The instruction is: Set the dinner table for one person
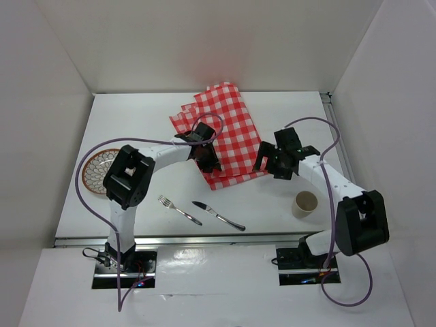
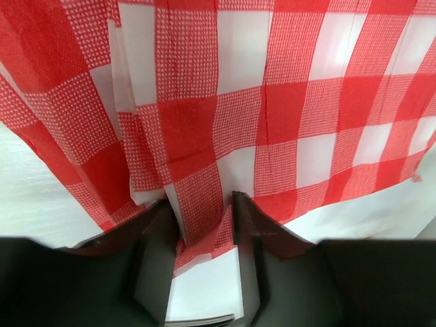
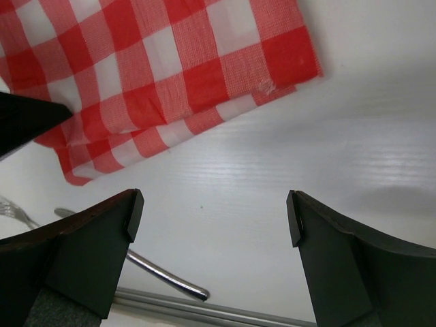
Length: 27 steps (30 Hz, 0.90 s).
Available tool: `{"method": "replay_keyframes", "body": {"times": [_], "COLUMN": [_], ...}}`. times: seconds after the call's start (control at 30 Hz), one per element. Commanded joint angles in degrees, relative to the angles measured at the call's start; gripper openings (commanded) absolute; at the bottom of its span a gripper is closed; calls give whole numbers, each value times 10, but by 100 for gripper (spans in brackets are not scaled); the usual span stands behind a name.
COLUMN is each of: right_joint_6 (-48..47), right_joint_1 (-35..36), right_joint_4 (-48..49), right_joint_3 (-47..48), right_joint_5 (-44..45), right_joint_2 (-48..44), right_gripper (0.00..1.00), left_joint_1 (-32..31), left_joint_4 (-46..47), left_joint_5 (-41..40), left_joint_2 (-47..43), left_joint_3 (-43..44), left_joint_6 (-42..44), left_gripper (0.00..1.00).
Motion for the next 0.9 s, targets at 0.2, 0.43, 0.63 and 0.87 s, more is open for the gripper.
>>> {"method": "replay_keyframes", "body": {"times": [0.2, 0.43, 0.63, 0.87], "right_joint_6": [110, 307, 425, 486], "right_joint_1": [53, 230, 270, 296], "right_joint_4": [184, 304, 337, 306], "right_joint_3": [-128, -181, -150, -76], "right_joint_5": [-102, 101, 158, 217], "right_joint_2": [-79, -52, 51, 148], "right_gripper": [100, 100, 97, 92], "left_joint_1": [0, 16, 16, 27], "left_joint_4": [-29, -84, -140, -145], "left_joint_5": [-12, 6, 6, 21], "left_joint_2": [-14, -14, 7, 2], "left_joint_3": [79, 225, 350, 355], "left_joint_6": [15, 41, 71, 76], "left_gripper": [0, 0, 0, 0]}}
